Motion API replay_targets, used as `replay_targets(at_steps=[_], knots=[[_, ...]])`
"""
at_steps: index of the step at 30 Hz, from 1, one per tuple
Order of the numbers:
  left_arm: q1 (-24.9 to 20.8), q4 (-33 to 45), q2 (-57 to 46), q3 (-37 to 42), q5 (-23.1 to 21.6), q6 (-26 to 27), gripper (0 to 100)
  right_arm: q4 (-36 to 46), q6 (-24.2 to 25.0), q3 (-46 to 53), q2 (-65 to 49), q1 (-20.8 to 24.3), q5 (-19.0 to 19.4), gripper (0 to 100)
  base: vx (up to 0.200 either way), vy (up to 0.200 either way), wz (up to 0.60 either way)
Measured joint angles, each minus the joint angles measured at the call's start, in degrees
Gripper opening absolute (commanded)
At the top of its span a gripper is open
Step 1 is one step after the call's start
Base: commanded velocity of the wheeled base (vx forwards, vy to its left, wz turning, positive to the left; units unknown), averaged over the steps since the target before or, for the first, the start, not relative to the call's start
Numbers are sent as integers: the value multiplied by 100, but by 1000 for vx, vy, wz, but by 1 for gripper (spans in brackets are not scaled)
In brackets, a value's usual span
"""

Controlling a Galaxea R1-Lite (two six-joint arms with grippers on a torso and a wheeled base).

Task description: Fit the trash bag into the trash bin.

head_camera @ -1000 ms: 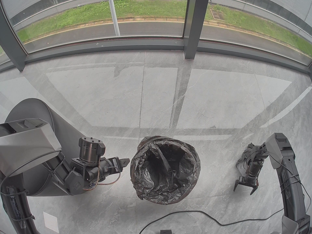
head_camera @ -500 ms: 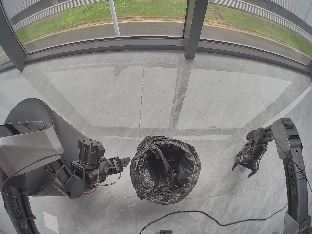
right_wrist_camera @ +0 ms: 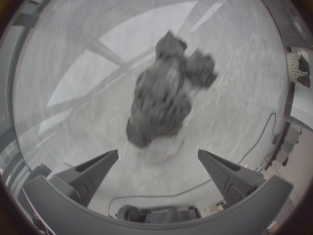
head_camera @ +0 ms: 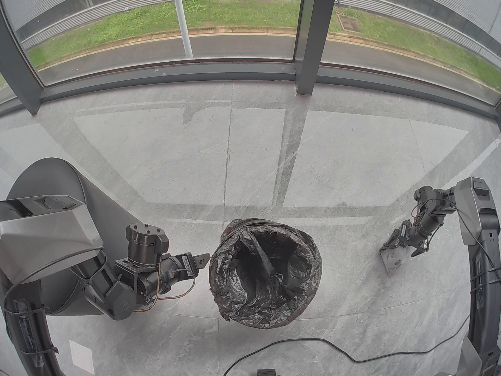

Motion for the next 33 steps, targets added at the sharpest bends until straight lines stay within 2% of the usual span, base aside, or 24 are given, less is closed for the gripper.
replay_targets(at_steps=[9,18,19,33], knots=[[-22,-2,16,0,13,-5,100,-789,-77,0,191,-177,-7,100,0,0,0],[-26,0,27,5,16,-7,100,-937,-50,0,401,-188,-121,100,0,0,0],[-26,0,27,5,13,-7,100,-951,-46,0,406,-188,-123,0,0,0,0],[-32,0,27,9,16,0,100,-981,-15,0,461,-195,-134,0,0,0,0]])
